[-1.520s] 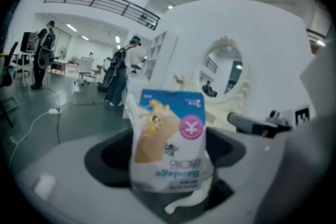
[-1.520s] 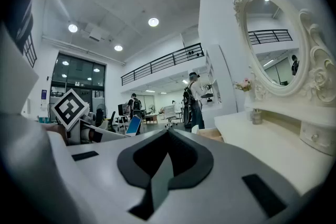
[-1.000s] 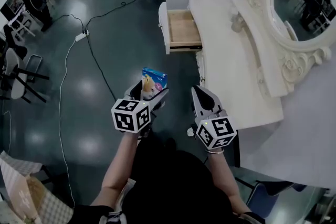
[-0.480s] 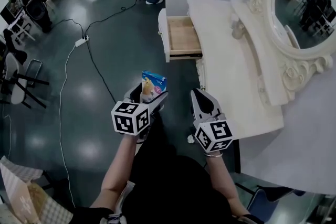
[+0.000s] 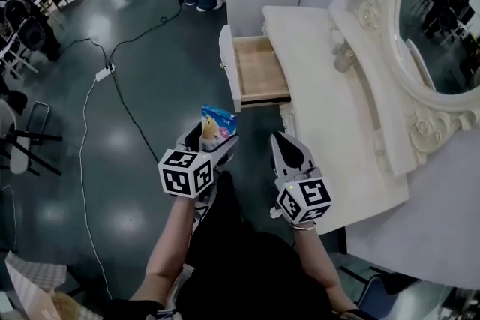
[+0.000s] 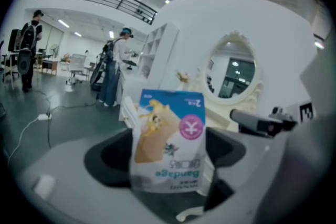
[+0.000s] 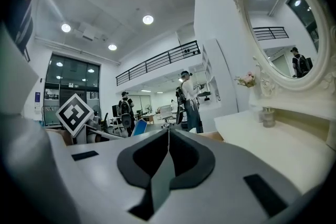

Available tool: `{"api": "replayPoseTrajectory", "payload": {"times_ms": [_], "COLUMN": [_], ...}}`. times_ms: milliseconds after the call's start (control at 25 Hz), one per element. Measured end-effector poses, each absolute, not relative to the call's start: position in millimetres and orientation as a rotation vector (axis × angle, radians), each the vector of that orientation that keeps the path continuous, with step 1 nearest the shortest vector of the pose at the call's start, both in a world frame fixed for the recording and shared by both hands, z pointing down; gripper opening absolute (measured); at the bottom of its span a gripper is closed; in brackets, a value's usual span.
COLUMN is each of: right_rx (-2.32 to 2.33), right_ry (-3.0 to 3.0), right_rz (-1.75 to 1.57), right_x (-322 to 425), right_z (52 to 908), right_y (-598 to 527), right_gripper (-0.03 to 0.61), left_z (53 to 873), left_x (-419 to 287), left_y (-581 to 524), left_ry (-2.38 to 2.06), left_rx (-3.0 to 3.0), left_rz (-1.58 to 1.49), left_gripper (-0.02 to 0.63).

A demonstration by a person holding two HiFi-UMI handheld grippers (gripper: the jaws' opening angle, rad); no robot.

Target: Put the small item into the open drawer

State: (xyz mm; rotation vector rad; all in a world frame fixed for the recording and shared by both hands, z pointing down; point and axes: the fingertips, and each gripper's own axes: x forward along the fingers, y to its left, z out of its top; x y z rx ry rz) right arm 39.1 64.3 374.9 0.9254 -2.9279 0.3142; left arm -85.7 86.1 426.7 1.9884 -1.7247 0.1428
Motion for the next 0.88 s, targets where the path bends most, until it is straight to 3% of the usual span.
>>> {"api": "replayPoseTrajectory", "payload": {"times_ms": [880], "right_rx": [1.169], "right_ry": [-2.770], "right_rz": [0.339], "right_x": [-68], "right_z": [382], "right_y": [-68], "right_gripper": [0.000], "left_z": [431], "left_x": [-195], "left_y": [-63], "left_ry": [-1.522], "left_rx": [2.133], "left_rz": [0.223], "left_gripper": [0.434]}}
